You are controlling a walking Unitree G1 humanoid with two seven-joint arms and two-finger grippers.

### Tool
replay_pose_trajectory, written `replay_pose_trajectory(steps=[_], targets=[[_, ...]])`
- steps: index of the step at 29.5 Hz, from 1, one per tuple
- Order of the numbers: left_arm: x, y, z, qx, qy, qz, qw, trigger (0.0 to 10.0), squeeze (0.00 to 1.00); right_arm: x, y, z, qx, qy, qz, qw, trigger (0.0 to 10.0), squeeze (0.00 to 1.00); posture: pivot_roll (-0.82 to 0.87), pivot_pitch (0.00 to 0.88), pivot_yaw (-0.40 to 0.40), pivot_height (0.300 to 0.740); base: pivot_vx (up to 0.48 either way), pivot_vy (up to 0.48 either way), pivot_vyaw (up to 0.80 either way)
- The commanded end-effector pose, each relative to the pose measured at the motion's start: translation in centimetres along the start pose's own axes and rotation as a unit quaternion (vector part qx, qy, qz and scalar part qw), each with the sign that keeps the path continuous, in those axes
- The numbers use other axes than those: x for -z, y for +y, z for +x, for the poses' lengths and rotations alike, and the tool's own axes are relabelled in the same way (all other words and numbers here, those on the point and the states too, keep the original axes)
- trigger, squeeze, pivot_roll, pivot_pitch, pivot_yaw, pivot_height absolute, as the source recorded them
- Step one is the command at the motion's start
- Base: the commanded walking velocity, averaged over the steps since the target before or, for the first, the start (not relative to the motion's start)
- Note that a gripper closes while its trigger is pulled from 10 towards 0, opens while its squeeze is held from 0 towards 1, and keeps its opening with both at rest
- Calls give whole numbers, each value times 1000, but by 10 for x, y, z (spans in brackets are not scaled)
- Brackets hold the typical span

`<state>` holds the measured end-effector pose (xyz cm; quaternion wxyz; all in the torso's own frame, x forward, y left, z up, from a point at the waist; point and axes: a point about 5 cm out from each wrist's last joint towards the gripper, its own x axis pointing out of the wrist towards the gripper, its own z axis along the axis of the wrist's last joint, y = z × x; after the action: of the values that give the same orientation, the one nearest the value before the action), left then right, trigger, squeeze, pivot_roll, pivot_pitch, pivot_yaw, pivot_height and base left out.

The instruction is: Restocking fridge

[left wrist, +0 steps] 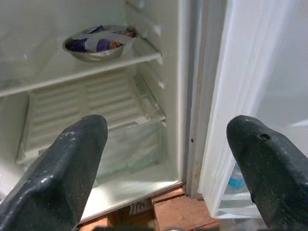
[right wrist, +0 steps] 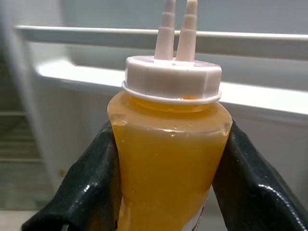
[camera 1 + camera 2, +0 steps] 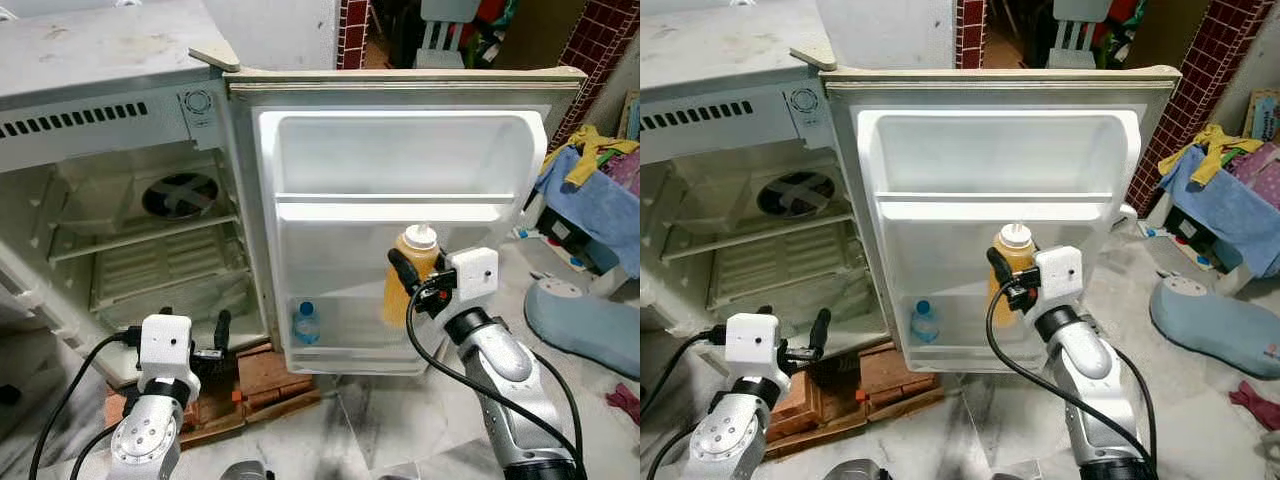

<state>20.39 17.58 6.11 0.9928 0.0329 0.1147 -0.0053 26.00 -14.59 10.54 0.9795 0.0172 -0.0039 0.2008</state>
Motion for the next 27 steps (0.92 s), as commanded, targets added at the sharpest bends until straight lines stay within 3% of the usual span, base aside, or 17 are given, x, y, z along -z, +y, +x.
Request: replay_pose_trajectory(steps=[1, 7, 15, 27], targets=[[-7, 5, 2, -10, -6, 5, 1000, 10000, 0, -7, 10, 2, -29, -11, 3, 999, 10000, 0, 88, 9, 5, 740, 0, 0, 0], [-10, 14, 6, -29, -6, 20, 999, 10000, 0, -7, 15, 1, -45, -10, 13, 999, 10000, 0, 88, 14, 6, 740, 0, 0, 0], [-8, 14, 8, -41, 8, 5, 999, 10000, 0, -10, 16, 3, -52, -19, 15, 998, 10000, 0, 88, 19, 7, 680, 0, 0, 0], [-12, 17, 13, -61, 13, -1, 998, 10000, 0, -8, 19, 3, -61, -11, 16, 998, 10000, 0, 89, 24, 8, 680, 0, 0, 0]])
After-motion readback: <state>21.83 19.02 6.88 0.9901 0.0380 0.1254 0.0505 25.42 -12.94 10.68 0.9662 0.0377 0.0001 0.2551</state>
